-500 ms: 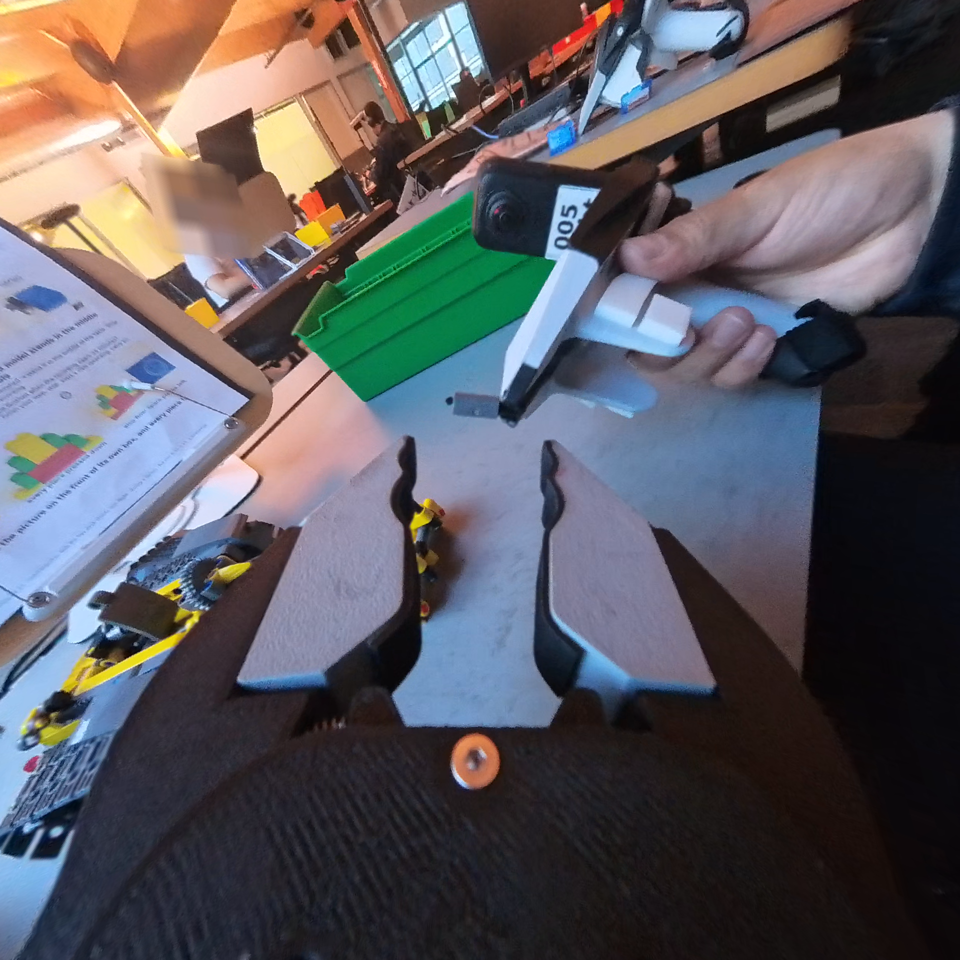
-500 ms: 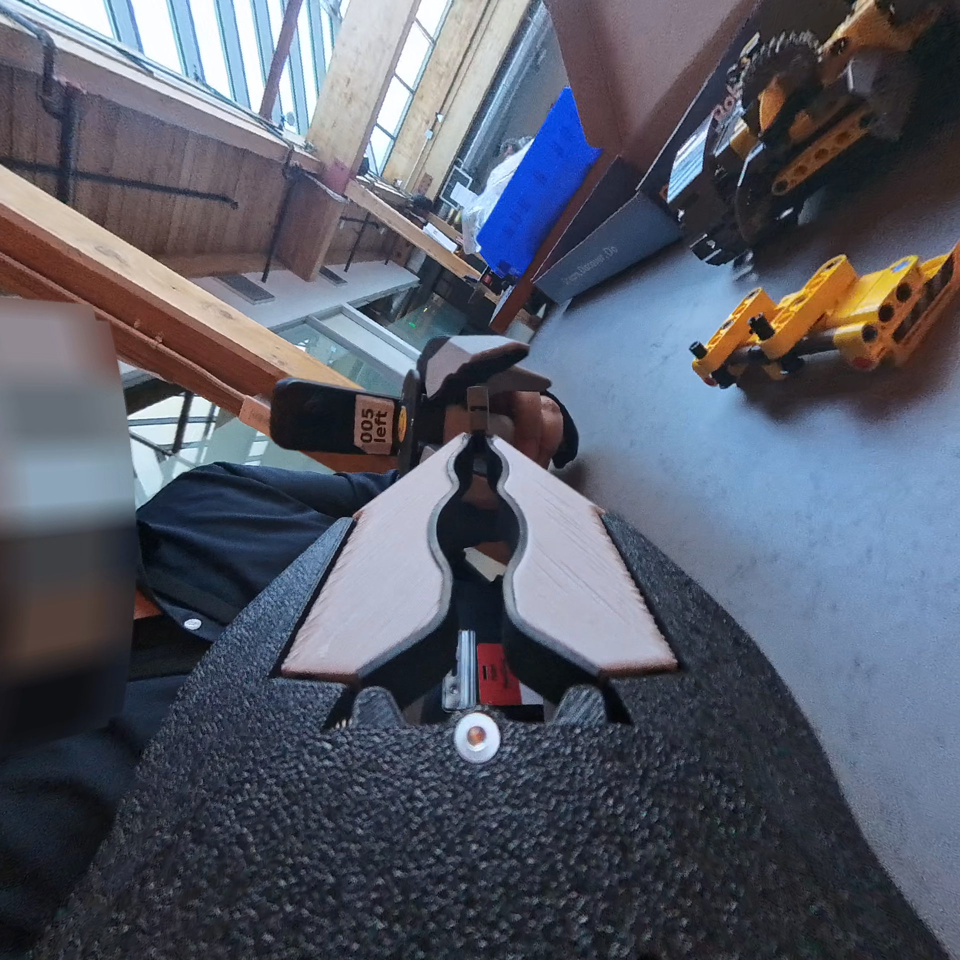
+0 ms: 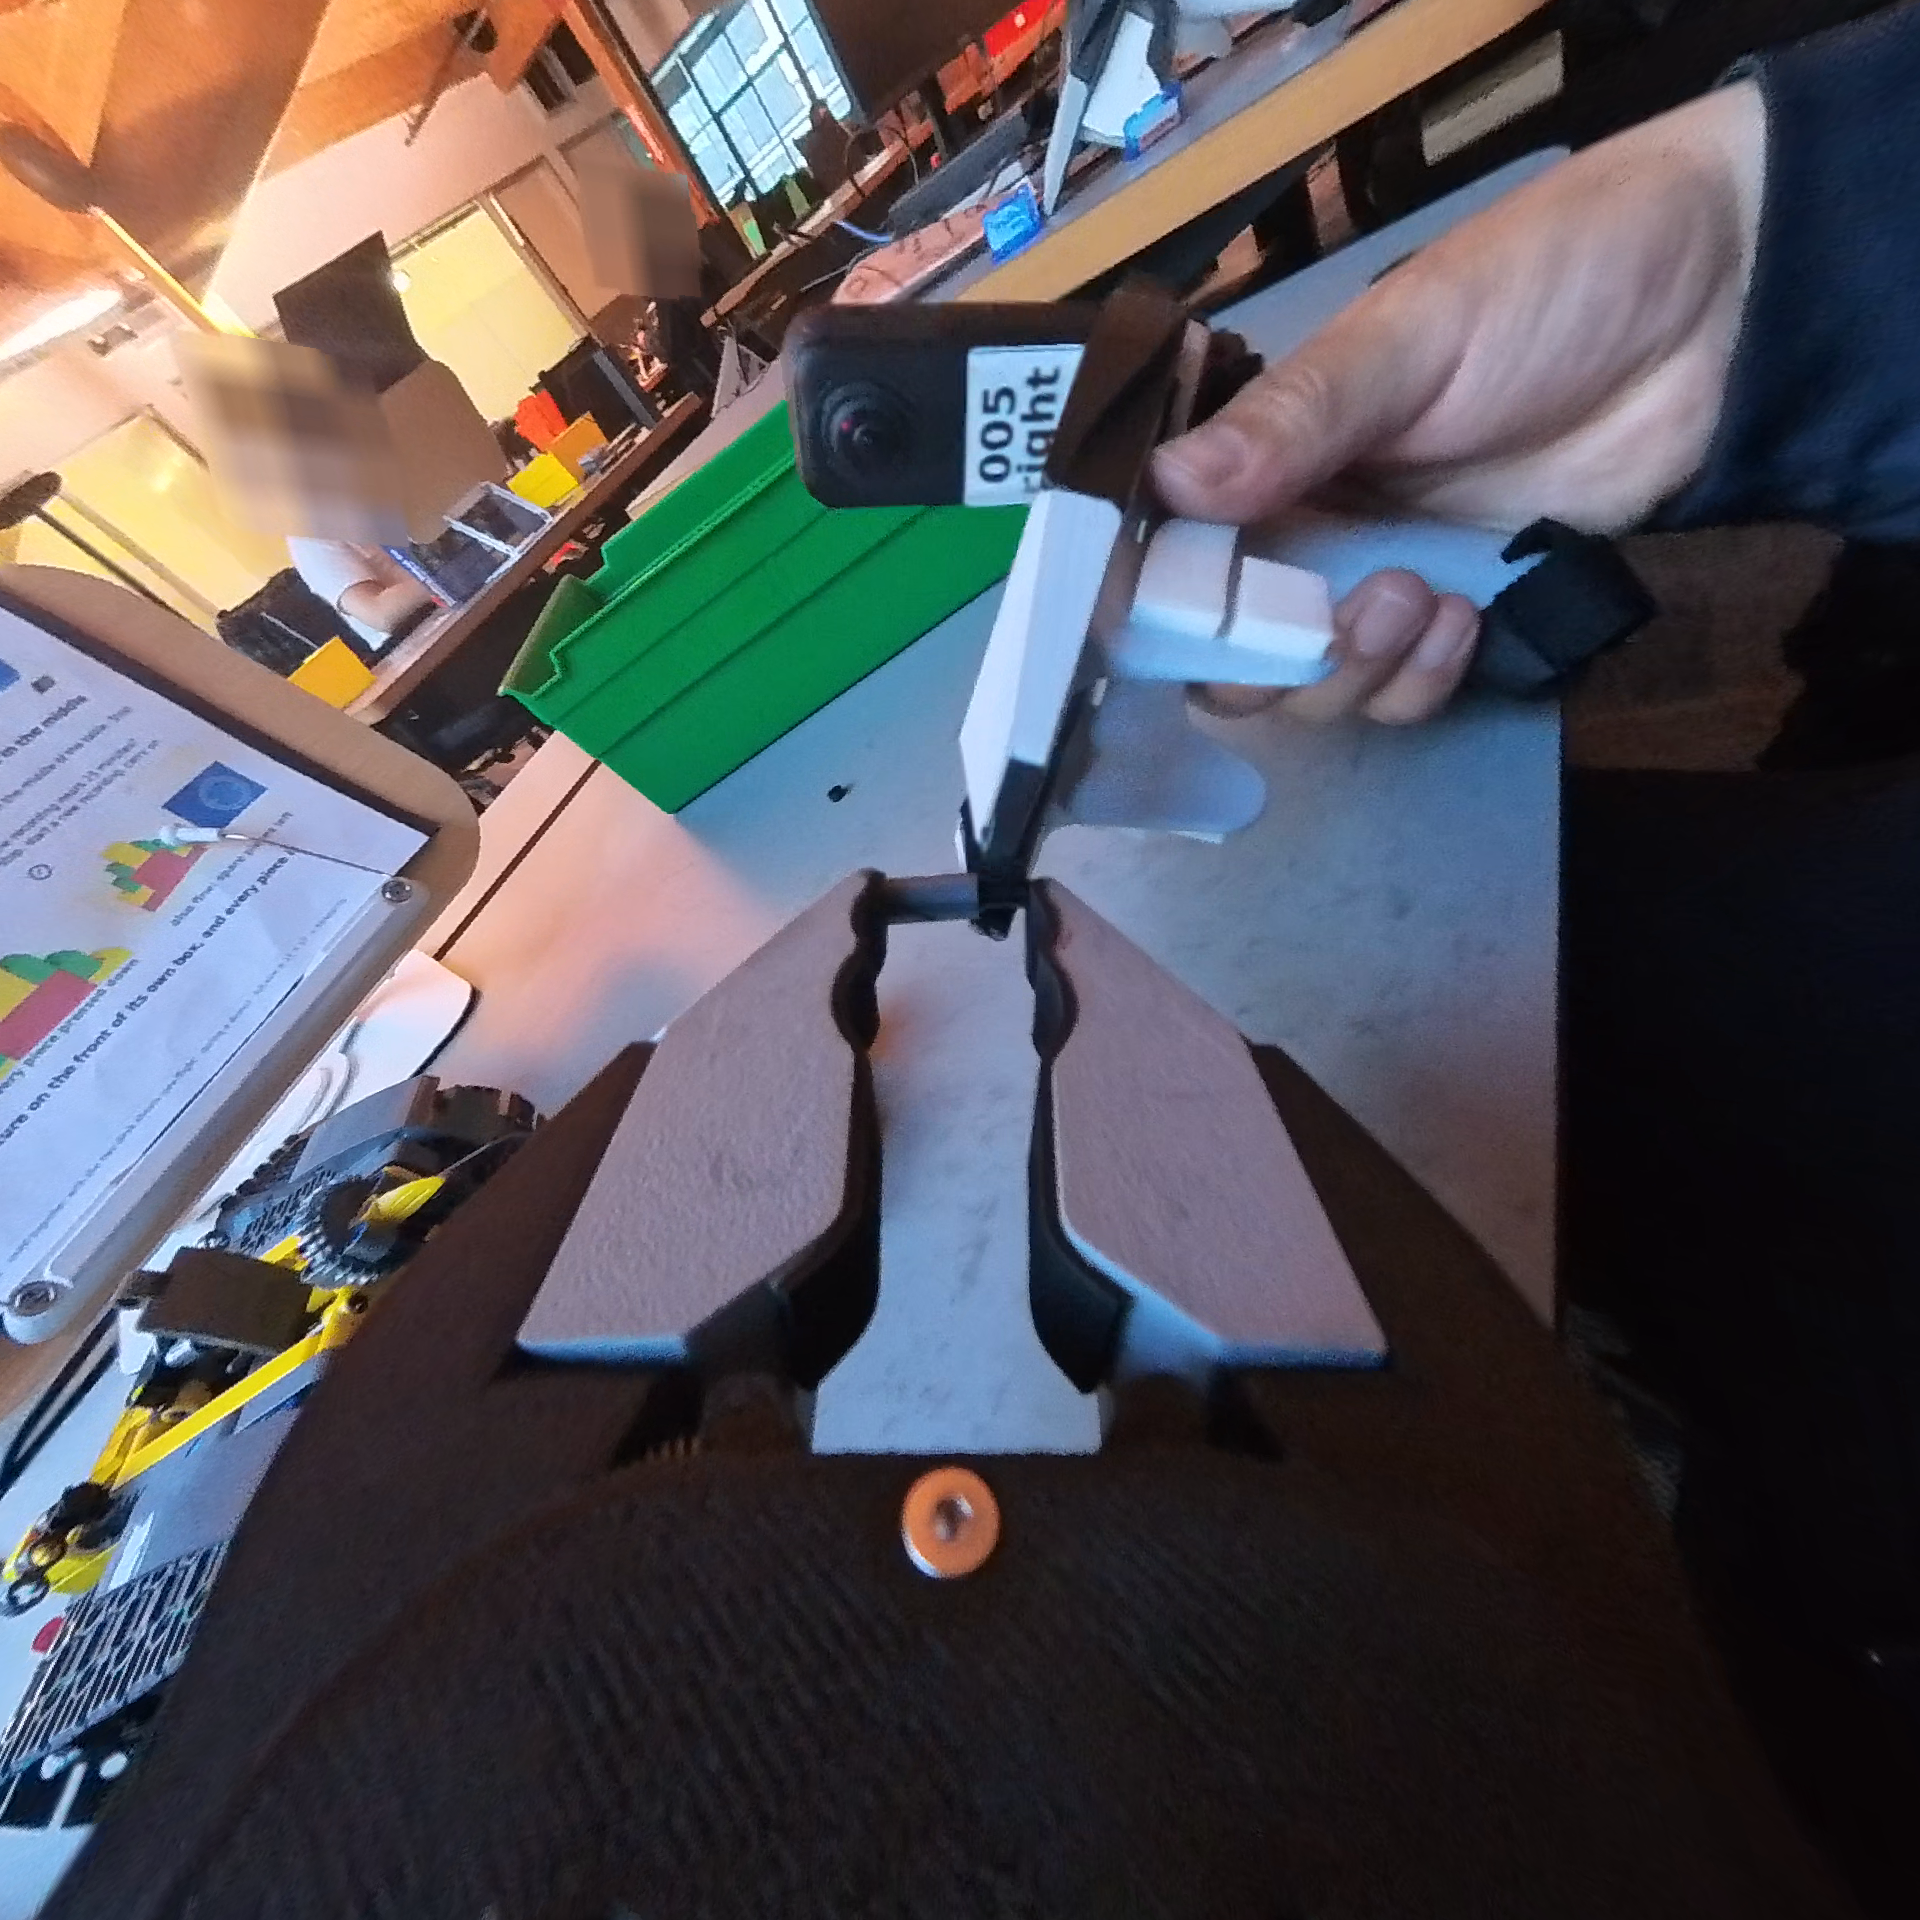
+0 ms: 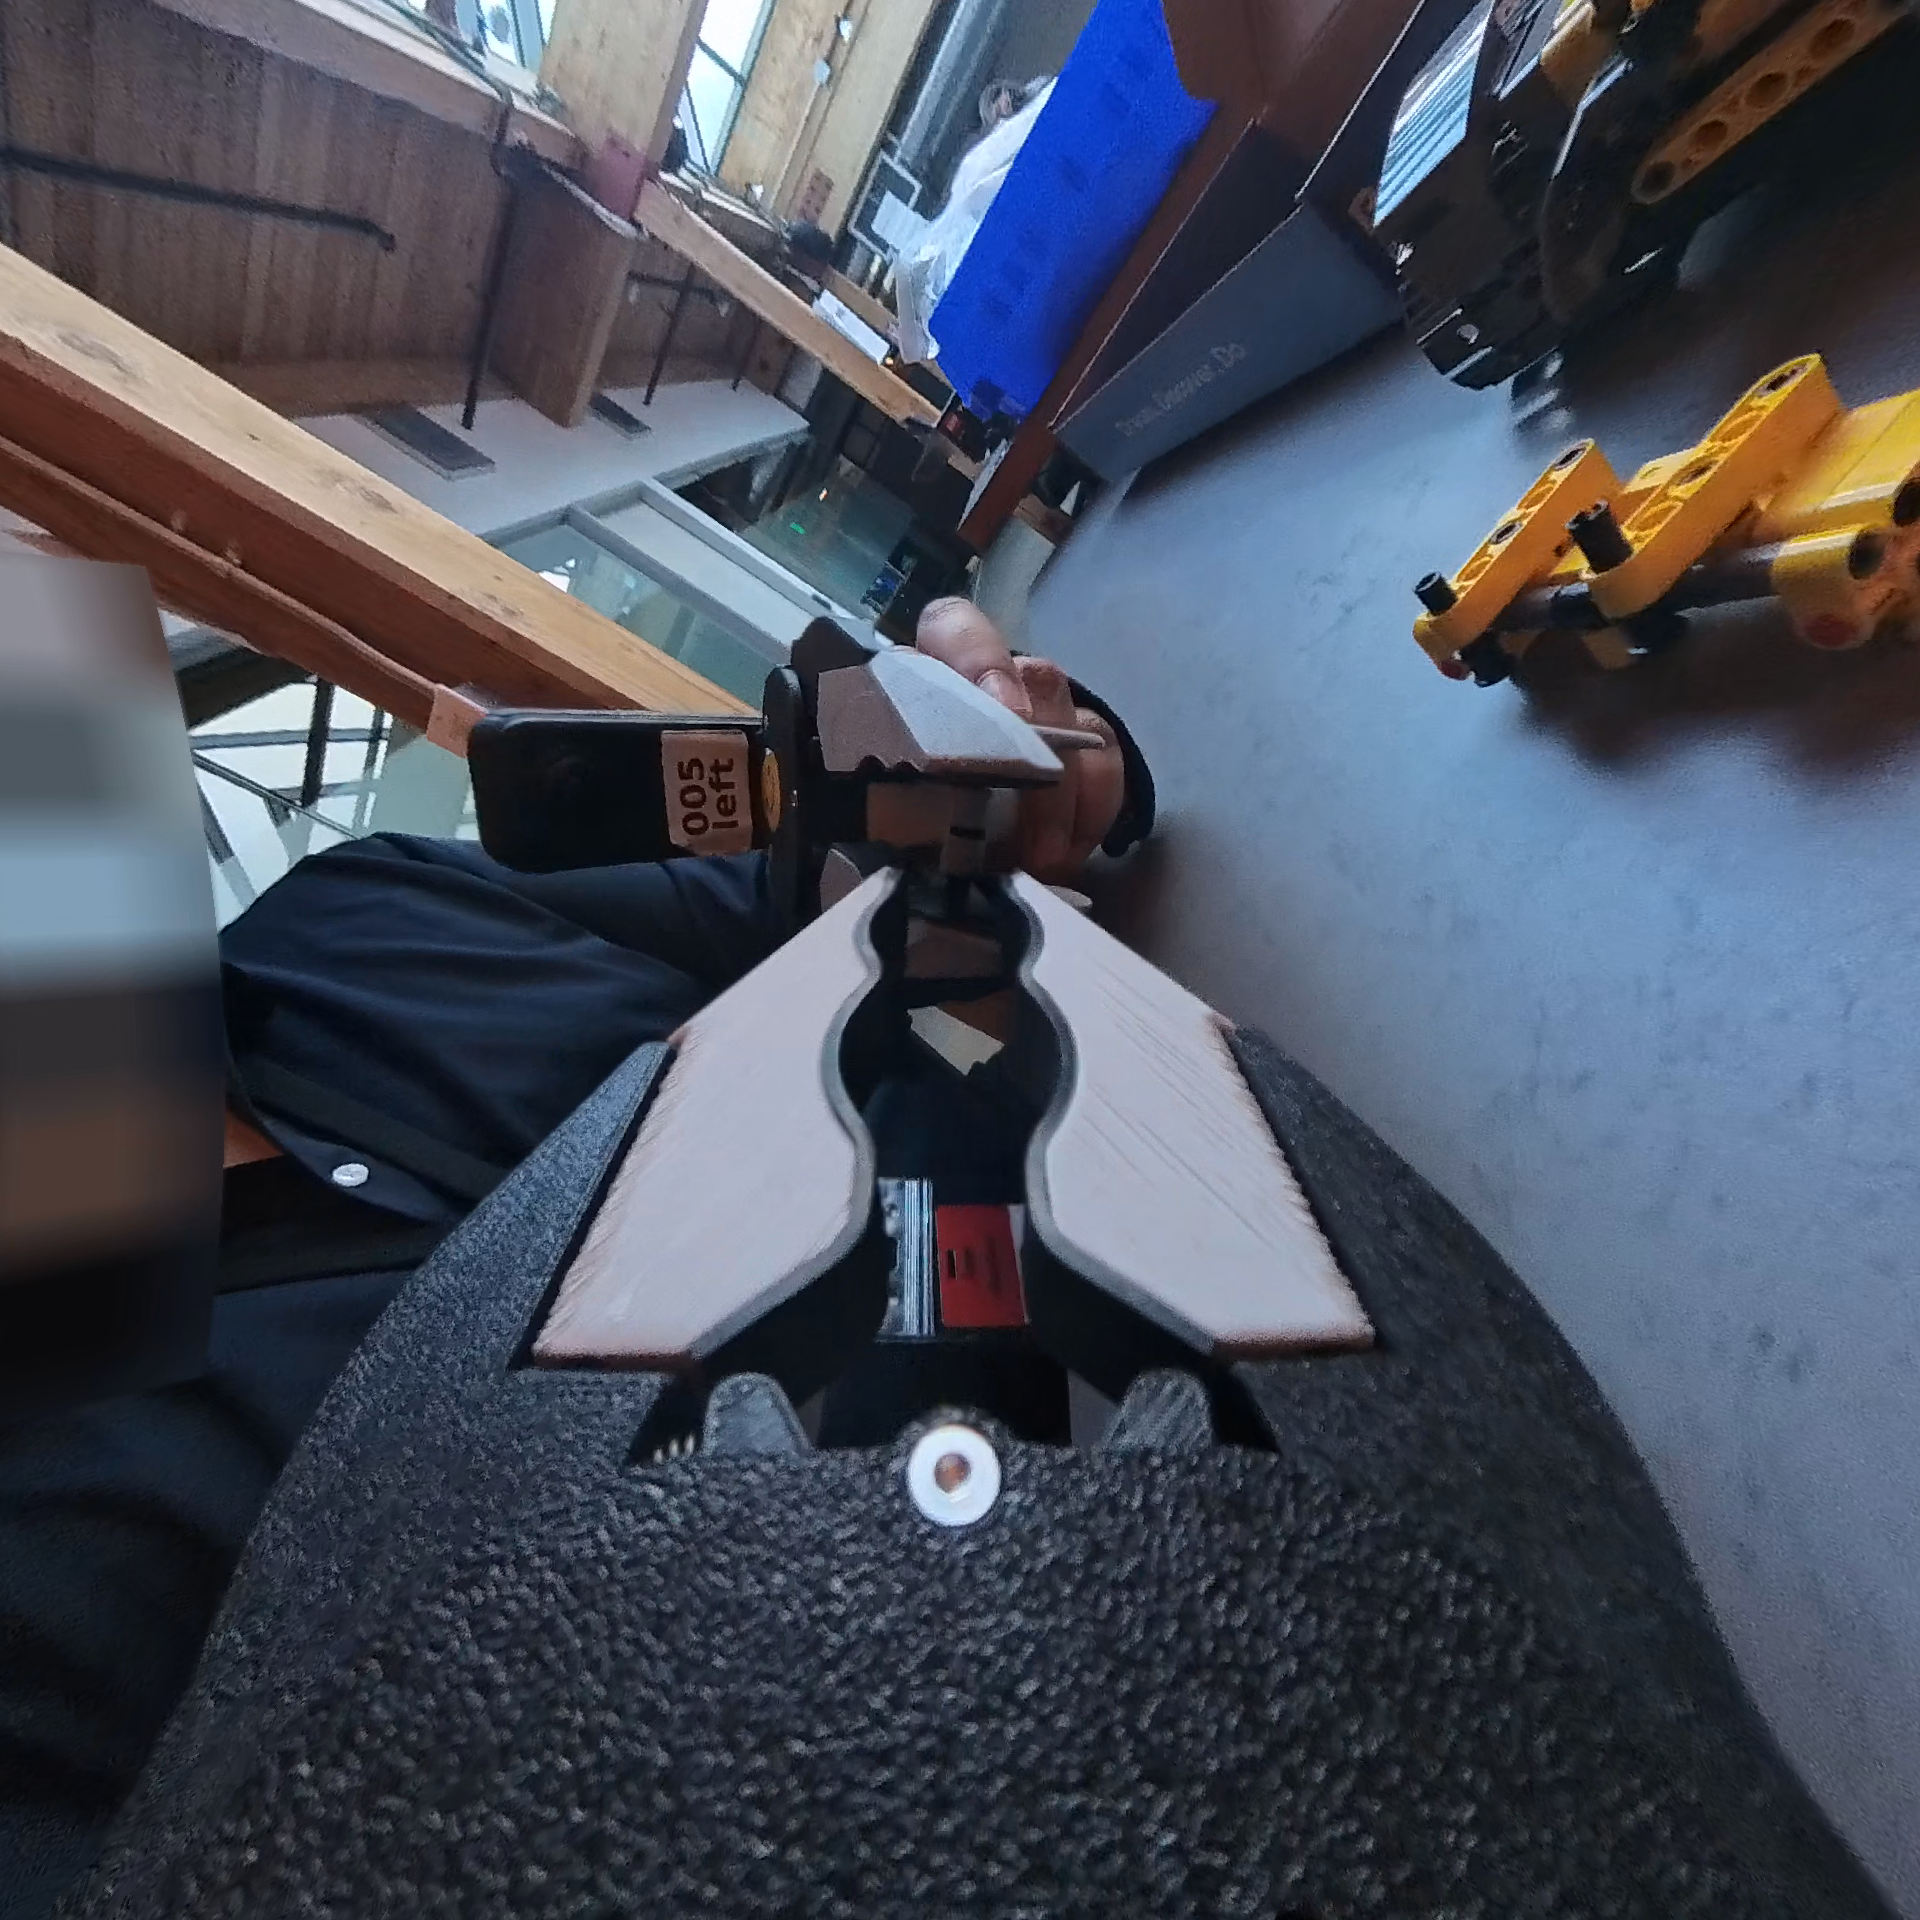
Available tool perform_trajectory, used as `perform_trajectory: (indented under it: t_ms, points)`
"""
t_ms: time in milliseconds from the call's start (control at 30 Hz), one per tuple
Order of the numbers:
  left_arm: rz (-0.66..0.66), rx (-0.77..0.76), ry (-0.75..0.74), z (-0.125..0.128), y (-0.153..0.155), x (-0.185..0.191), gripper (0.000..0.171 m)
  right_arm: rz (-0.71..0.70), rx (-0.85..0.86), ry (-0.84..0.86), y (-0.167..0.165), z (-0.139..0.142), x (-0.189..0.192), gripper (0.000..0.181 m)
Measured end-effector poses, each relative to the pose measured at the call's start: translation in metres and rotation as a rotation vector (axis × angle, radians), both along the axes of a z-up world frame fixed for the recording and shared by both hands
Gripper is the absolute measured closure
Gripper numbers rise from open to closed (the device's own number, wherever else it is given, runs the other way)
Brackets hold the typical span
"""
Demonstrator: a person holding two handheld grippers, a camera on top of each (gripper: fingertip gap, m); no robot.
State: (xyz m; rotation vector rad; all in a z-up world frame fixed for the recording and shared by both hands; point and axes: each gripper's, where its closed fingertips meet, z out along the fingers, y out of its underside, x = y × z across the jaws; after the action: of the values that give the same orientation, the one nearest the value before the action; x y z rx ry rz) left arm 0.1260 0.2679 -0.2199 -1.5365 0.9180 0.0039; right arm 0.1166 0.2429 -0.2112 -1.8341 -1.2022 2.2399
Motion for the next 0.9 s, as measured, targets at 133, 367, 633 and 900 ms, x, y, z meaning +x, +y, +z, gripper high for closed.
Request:
perform_trajectory:
  t_ms: [133, 367, 633, 900]
  points:
    - [-0.019, 0.001, 0.019, -0.003, -0.001, 0.003, 0.147, -0.009, 0.015, -0.01, 0.004, -0.002, 0.003, 0.162]
    - [-0.042, 0.023, 0.081, -0.007, -0.003, 0.01, 0.147, -0.012, 0.025, -0.02, 0.005, -0.002, 0.005, 0.156]
    - [0.036, 0.04, 0.05, -0.003, 0.004, 0.0, 0.127, -0.059, 0.101, -0.068, 0.007, -0.011, -0.002, 0.176]
    - [0.02, -0.036, -0.301, 0.032, -0.006, -0.003, 0.157, -0.255, 0.141, 0.193, 0.031, 0.04, -0.002, 0.177]
